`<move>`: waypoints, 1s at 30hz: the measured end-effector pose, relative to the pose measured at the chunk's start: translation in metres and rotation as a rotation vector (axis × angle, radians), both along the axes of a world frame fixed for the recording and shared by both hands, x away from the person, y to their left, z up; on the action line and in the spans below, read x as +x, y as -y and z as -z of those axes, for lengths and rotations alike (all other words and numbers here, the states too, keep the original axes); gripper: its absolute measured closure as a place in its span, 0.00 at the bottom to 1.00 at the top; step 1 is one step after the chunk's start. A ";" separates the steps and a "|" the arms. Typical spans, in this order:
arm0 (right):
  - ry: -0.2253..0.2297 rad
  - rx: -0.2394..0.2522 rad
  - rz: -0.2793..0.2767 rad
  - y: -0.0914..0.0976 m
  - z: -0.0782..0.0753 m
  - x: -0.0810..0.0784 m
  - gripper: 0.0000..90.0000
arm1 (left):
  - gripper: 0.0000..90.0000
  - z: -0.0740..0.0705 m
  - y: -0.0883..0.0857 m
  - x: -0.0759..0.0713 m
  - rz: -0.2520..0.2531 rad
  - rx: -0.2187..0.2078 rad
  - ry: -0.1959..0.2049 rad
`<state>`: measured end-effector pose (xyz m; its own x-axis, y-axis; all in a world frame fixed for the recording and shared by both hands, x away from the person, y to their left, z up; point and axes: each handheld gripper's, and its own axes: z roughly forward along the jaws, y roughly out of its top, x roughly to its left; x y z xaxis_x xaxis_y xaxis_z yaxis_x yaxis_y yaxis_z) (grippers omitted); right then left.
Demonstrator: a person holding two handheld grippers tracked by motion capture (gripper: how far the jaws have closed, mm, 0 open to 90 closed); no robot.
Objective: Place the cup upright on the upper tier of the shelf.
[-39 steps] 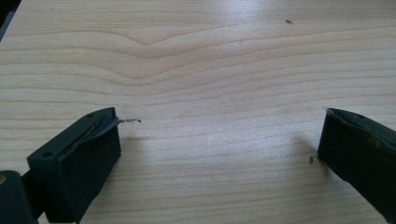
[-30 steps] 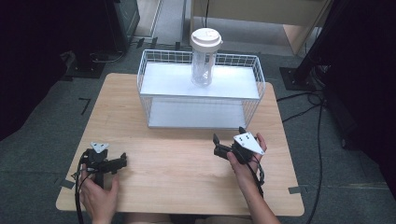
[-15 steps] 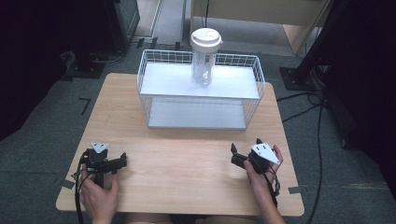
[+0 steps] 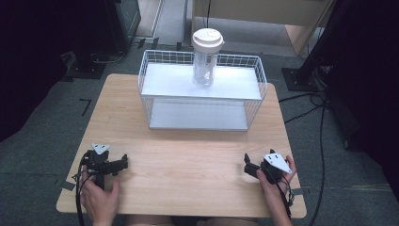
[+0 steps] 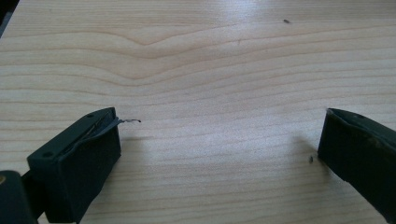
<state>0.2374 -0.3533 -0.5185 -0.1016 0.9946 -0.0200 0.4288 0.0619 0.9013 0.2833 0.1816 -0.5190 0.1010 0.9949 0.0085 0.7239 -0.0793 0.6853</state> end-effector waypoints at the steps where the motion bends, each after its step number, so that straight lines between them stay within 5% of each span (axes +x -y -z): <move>1: 0.005 0.002 0.001 0.003 0.000 -0.001 0.01 | 0.00 0.000 0.000 0.000 0.000 0.000 0.000; 30: -0.231 -0.158 0.061 0.044 0.006 -0.024 0.01 | 0.00 0.000 0.000 0.000 0.000 0.000 0.000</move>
<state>0.2139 -0.3976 -0.5249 -0.0614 0.9854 -0.1589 0.6287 0.1618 0.7606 0.2832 0.1816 -0.5190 0.1009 0.9949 0.0084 0.7237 -0.0792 0.6856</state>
